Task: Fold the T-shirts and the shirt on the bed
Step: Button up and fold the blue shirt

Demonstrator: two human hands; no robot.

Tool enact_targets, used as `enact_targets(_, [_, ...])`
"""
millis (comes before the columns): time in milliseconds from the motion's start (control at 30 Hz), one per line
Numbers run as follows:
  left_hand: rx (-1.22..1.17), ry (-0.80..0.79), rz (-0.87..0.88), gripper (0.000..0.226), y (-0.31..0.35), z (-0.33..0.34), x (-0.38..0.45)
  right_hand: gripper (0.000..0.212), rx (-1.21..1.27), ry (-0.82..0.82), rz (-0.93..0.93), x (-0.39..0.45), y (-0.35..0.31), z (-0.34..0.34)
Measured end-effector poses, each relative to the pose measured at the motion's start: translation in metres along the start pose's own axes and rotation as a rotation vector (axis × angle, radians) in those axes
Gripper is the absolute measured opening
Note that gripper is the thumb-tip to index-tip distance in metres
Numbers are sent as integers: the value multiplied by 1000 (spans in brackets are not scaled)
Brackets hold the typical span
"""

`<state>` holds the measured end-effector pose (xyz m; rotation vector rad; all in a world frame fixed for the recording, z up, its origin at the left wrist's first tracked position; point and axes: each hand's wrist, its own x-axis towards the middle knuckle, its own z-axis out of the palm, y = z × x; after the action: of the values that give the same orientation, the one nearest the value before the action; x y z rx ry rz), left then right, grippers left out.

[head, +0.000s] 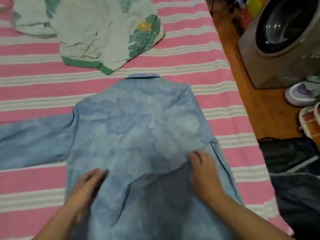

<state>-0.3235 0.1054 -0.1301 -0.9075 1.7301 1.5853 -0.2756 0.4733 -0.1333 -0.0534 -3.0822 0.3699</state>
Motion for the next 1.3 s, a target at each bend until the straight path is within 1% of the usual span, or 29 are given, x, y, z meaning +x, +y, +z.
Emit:
enact_targets(67, [376, 64, 141, 25, -5, 0, -1, 62, -123, -24, 151, 15, 31, -12])
enact_targets(100, [561, 75, 191, 18, -6, -1, -2, 65, -157, -53, 219, 25, 44, -18])
enact_targets(133, [666, 79, 213, 14, -7, -2, -2, 68, -171, -92, 283, 35, 54, -21])
enact_targets(167, [711, 50, 236, 20, -8, -6, 1, 71, -172, -139, 342, 46, 61, -23])
enact_targets(200, [627, -17, 207, 23, -5, -9, 1, 71, -167, -180, 380, 56, 65, -23])
enact_targets(233, [478, -96, 163, 18, -1, -12, 0, 67, -163, -203, 397, 64, 69, -22])
enact_targets(267, [365, -181, 95, 12, 2, -13, -5, 59, -165, -212, 393, 71, 72, -21])
enact_targets(300, [348, -234, 90, 12, 5, -16, -8, 47, -183, -213, 371, 76, 77, -21])
enact_targets(333, [460, -250, 156, 17, 6, -20, -7, 36, -227, -225, 338, 80, 85, -22])
enact_targets(367, [633, -218, 239, 26, 4, -24, -5, 27, -296, -256, 301, 80, 94, -25])
enact_targets(400, [784, -176, 293, 30, -1, -25, -3, 25, -366, -290, 268, 78, 103, -28])
enact_targets(433, [886, -127, 293, 31, -4, -23, -1, 27, -420, -318, 248, 75, 111, -32])
enact_targets(467, [982, -79, 336, 27, -6, -16, -4, 30, -455, -334, 246, 72, 117, -34])
enact_targets(500, [1096, 1, 371, 18, -8, -7, -10, 33, -479, -344, 251, 68, 121, -35])
enact_targets(533, [1178, 115, 397, 19, -12, 1, -10, 35, -490, -347, 266, 65, 122, -34])
enact_targets(600, [1196, 338, 444, 46, -22, 19, -17, 46, -448, -331, 328, 64, 119, -29])
enact_targets(633, [1185, 420, 520, 58, -28, 27, -22, 52, -399, -297, 348, 64, 114, -29])
enact_targets(667, [1210, 432, 641, 65, -36, 33, -26, 58, -354, -243, 332, 65, 110, -29])
enact_targets(700, [1281, 380, 737, 67, -44, 39, -30, 63, -331, -193, 268, 65, 105, -30])
enact_targets(733, [1371, 285, 832, 64, -57, 43, -31, 68, -322, -161, 162, 67, 99, -32])
enact_targets(767, [1455, 172, 859, 61, -65, 46, -32, 73, -309, -152, 49, 71, 93, -32])
enact_targets(833, [1569, 9, 806, 61, -80, 50, -30, 77, -234, -136, -103, 88, 79, -30])
enact_targets(867, [1593, -10, 789, 61, -85, 51, -29, 76, -200, -137, -145, 101, 71, -28])
enact_targets(900, [1583, -5, 767, 59, -82, 53, -31, 76, -181, -137, -178, 119, 65, -26])
enact_targets(967, [1481, 68, 793, 55, -69, 57, -29, 75, -172, -113, -210, 167, 60, -24])
enact_targets(1033, [1352, 176, 790, 58, -57, 57, -20, 65, -181, -147, -199, 222, 61, -29])
enact_targets(1133, [1284, 269, 726, 63, -44, 62, -3, 38, -304, -370, -141, 288, 73, -44])
enact_targets(1200, [1299, 270, 652, 58, -38, 69, 6, 38, -417, -497, -89, 315, 86, -50])
enact_targets(1300, [1182, 313, 395, 31, -20, 75, 14, 45, -497, -597, -14, 340, 112, -52])
